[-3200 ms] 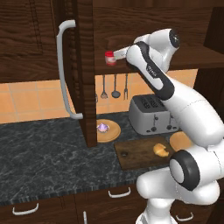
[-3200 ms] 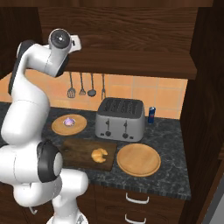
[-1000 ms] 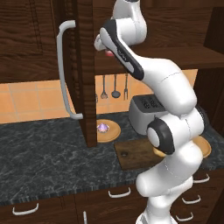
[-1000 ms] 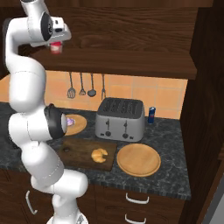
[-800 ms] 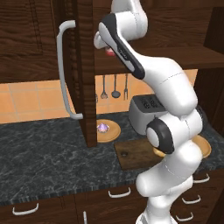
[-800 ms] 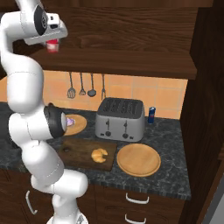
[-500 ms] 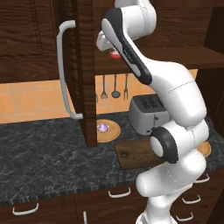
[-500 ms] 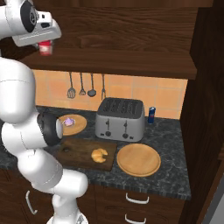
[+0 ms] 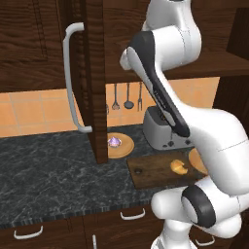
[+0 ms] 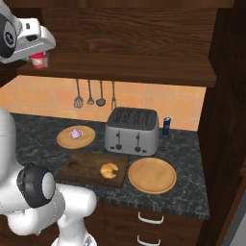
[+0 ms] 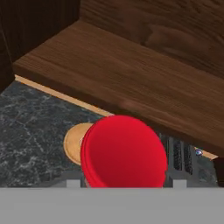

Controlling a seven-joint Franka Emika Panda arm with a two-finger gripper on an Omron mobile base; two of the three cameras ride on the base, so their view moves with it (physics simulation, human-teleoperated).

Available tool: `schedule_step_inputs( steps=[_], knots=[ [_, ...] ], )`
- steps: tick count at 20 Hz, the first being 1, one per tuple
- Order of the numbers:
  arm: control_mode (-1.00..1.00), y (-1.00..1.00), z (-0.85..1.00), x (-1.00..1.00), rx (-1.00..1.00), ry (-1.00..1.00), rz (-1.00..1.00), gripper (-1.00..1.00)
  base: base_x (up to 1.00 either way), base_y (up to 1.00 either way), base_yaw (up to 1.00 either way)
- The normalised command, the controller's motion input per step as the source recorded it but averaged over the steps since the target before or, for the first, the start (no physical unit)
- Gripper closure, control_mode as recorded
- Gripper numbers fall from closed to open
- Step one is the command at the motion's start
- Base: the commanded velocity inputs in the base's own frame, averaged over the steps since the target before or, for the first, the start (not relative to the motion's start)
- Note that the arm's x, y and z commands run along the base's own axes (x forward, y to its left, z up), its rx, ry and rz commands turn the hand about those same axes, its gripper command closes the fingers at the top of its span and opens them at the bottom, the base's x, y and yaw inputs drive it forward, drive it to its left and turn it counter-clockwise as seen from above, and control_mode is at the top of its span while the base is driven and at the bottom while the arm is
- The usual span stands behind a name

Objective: From the different types of pastries on the counter, select a croissant and place it on the cutting board. Then retrieve a jar of jam from the cabinet and place it alongside the croissant on the cutting board.

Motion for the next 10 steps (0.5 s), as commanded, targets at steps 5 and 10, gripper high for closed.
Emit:
schedule_step_inputs(
  steps=[5,10],
  knots=[
    [-1.0,-0.36,-0.54,-1.0,0.0,-0.23,-0.02,1.0,0.0,0.0,0.0],
    [-1.0,-0.22,-0.96,-1.0,0.0,-0.03,-0.18,1.0,0.0,0.0,0.0]
  ],
)
